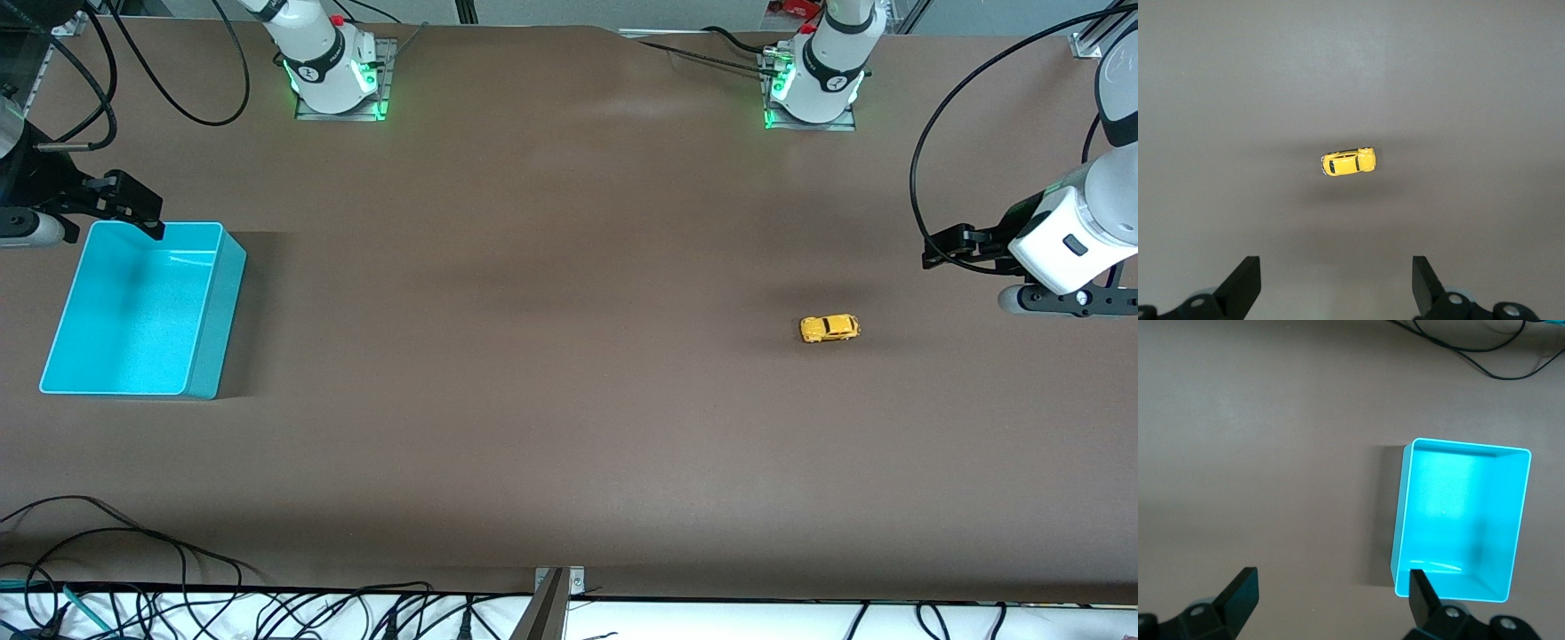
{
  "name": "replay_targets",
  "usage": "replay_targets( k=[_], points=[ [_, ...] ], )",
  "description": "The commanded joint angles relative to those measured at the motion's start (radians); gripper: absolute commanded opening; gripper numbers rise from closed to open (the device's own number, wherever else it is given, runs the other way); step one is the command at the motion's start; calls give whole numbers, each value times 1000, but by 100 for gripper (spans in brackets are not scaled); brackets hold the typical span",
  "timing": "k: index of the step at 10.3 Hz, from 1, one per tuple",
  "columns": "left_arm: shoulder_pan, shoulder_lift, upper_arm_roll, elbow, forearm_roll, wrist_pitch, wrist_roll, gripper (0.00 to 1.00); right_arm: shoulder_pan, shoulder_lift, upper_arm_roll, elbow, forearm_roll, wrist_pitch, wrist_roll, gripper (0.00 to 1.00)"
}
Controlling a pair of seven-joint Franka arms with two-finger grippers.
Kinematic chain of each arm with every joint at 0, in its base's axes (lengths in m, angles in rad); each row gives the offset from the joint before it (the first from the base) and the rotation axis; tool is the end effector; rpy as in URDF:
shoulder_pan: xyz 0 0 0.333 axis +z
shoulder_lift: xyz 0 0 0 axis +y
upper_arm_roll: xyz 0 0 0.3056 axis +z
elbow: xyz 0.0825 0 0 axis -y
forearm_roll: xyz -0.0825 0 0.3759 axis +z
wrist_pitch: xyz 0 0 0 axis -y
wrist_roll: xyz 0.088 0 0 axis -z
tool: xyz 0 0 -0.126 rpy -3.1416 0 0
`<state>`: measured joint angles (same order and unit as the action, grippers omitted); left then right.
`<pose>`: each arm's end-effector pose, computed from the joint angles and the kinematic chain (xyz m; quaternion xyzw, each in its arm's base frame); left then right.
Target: Wind up and store yellow beetle car
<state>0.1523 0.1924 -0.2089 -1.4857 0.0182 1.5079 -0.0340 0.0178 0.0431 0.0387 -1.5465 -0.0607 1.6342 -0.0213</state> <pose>0.5863 -0.0211 0.5220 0.9964 -0.0112 -0.0833 0.0071 0.5660 0.0243 0.5885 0.9985 0.0401 0.0228 0.0291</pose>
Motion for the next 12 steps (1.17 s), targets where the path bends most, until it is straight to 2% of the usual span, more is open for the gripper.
replay_targets(
  k=[1,4,8,12],
  points=[
    [10,18,-18,38,29,-28,-9,100,19,-2,1,9,-17,-14,-12,100],
    [10,18,-18,38,29,-28,-9,100,21,-3,3,9,-13,-16,-16,100],
    [9,18,-18,27,29,-28,-14,100,48,-5,49,9,-7,-39,-14,100],
    [7,35,-18,25,29,-25,-67,100,48,-5,47,9,2,-62,-12,100]
  ],
)
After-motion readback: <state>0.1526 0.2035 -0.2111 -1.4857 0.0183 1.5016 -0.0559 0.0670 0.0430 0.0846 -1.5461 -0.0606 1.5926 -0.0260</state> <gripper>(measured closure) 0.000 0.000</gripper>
